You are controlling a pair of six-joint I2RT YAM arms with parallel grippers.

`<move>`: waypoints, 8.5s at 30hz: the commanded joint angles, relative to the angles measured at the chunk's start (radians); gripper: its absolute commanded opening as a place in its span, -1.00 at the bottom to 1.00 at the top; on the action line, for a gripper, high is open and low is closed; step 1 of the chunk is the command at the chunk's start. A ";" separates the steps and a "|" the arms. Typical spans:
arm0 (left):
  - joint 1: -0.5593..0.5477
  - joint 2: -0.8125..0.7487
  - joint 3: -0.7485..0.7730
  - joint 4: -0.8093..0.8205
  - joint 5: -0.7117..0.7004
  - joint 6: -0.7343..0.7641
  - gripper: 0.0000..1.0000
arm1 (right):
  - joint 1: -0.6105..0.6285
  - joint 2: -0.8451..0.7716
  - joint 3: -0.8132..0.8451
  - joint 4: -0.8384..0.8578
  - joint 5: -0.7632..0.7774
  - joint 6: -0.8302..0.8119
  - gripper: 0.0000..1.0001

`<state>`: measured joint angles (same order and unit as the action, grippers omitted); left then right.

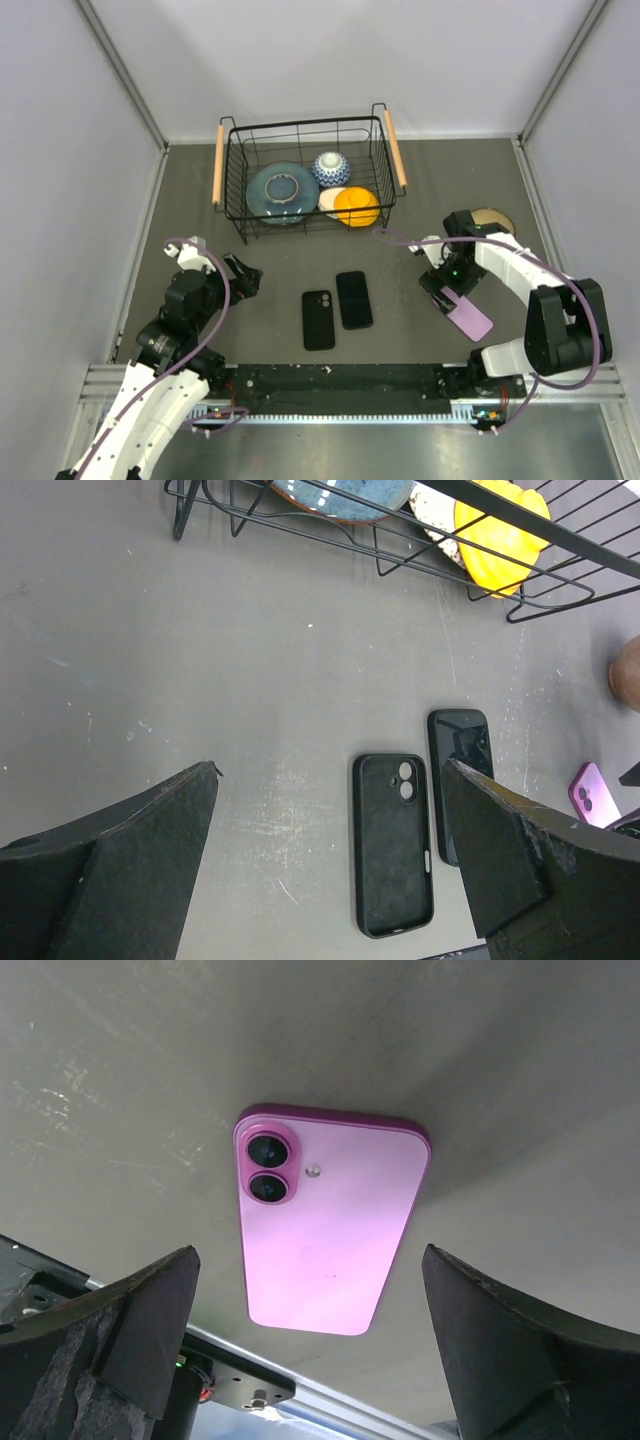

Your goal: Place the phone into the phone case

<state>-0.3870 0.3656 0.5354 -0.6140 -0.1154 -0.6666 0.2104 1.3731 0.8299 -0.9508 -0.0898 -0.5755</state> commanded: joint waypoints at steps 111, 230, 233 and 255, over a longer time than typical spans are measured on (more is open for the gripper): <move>-0.446 1.337 0.540 0.694 0.569 -0.059 0.18 | 0.396 -0.351 -0.268 0.748 -0.275 0.250 -0.03; -0.311 0.532 0.575 0.103 -0.135 -0.053 0.51 | 0.923 -0.503 -0.069 0.825 0.368 0.841 -1.00; -0.305 0.515 0.535 0.059 -0.130 -0.004 0.51 | 0.923 -0.464 -0.066 0.801 0.262 1.001 -1.00; -0.296 0.496 -0.098 0.235 0.037 -0.191 -1.00 | 0.834 -0.014 -0.189 1.211 -0.085 1.588 -1.00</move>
<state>-0.6876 0.8482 0.4927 -0.4995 -0.0929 -0.7940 1.0622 1.3174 0.6441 0.0681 -0.1158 0.9104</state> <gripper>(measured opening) 0.009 0.063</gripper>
